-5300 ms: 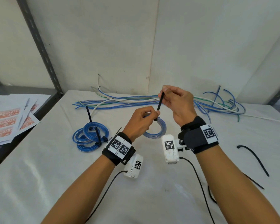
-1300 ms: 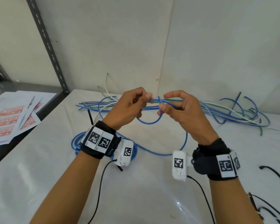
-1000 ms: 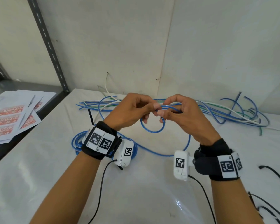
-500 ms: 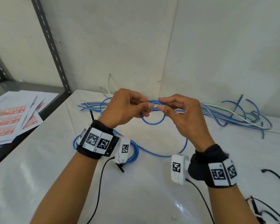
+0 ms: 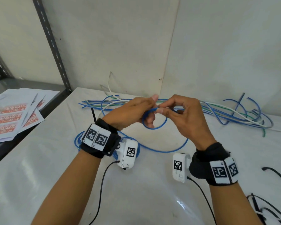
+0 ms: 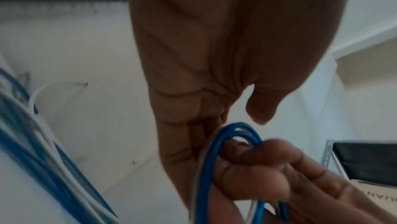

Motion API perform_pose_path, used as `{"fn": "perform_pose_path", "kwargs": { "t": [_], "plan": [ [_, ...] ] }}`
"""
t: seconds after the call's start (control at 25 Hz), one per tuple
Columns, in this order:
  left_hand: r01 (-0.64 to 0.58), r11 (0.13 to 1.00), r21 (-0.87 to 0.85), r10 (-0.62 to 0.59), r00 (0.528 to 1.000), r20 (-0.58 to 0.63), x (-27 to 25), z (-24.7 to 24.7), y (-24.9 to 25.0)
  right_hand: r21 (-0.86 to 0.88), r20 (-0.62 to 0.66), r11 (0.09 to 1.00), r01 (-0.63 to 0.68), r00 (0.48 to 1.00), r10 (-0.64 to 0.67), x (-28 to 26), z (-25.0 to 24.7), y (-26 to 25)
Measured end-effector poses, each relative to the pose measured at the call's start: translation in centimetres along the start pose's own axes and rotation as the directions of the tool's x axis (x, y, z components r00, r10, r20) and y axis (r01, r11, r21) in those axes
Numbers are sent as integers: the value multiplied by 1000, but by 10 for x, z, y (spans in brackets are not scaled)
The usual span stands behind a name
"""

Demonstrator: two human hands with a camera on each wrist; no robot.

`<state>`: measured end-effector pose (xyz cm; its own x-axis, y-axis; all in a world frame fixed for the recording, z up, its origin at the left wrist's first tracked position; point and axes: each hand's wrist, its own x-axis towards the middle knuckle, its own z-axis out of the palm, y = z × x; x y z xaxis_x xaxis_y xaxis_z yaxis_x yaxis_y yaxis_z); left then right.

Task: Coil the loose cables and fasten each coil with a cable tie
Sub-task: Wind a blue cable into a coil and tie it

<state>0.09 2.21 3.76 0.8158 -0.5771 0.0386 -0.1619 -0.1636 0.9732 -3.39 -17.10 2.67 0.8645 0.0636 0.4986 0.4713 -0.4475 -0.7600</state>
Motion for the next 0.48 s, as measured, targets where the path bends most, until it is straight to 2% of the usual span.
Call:
{"fn": "perform_pose_path", "kwargs": {
  "t": [0.12,0.28,0.48],
  "plan": [
    [51,998,-32,-49,997,59,1,4,1,-14,48,999,39,998,-38,-3,3,-5],
    [-27,999,44,22,994,106,-1,-2,2,-12,-32,999,47,998,-47,-2,0,-9],
    [-82,989,-123,107,972,208,-5,-3,2,52,-73,997,51,996,-47,-4,1,-15]
  ]
}}
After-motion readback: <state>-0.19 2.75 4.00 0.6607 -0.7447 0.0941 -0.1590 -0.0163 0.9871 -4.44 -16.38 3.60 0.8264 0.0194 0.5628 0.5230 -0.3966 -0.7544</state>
